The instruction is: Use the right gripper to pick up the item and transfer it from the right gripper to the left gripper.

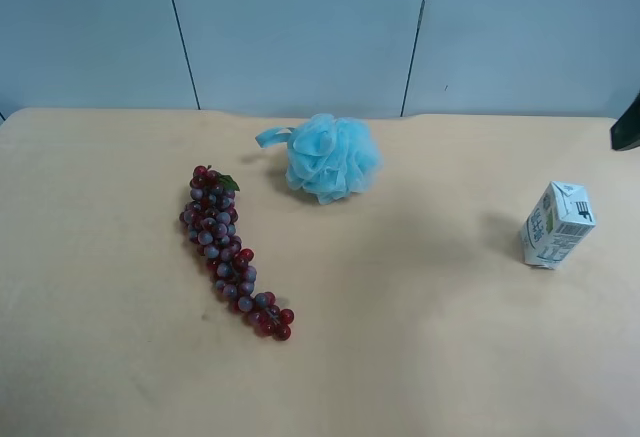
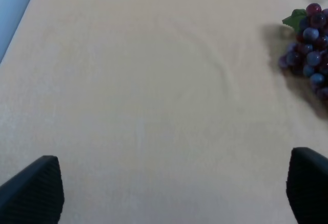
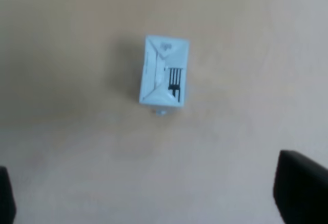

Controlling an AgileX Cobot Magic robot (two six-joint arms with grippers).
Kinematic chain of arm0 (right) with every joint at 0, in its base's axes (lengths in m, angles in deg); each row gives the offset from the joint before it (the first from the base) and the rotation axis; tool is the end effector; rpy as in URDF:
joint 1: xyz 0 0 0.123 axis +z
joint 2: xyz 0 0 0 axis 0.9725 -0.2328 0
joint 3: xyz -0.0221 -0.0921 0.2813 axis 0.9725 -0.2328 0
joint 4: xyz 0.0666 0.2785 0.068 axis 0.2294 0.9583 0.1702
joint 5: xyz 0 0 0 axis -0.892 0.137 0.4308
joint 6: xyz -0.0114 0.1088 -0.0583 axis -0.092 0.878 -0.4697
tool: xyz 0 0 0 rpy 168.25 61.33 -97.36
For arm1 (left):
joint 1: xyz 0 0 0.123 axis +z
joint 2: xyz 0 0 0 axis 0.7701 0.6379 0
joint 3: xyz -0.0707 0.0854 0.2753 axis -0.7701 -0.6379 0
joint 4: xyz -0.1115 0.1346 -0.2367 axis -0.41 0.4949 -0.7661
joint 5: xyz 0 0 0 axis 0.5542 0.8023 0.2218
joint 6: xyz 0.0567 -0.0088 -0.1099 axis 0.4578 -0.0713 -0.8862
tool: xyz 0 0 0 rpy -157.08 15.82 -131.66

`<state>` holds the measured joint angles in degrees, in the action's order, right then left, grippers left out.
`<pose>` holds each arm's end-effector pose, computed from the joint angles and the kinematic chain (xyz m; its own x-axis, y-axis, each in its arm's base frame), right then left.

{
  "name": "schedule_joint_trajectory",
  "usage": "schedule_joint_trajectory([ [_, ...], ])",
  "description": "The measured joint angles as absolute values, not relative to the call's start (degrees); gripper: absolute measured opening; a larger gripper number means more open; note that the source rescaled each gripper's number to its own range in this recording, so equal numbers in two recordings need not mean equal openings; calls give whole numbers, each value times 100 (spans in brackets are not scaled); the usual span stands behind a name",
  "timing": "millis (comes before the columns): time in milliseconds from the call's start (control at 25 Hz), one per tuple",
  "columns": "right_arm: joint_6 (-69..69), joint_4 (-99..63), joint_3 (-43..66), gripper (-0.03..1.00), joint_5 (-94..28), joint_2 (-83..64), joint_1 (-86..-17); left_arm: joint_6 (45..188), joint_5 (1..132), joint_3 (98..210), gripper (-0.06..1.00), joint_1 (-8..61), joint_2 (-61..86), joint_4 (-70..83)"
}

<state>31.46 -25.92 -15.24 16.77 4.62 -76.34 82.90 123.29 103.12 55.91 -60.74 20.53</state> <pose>0.2392 0.0009 0.3026 -0.8553 0.1468 -0.4970 0.1260 0.9892 0.0752 0.0499 0.0055 0.2841 -0.4457 -0.0344 -0.8945 -0.0973 0.9952 0.0102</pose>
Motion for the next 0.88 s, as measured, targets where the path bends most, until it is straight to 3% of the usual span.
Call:
schedule_joint_trajectory([
  [280,3304,-2592,-1520,100,1275,-939,-7731,8290,12329,10312,89,5591,-6074,2053],
  [880,3048,-2270,-1514,100,898,-2137,-8433,8290,12329,10312,89,5591,-6074,2053],
])
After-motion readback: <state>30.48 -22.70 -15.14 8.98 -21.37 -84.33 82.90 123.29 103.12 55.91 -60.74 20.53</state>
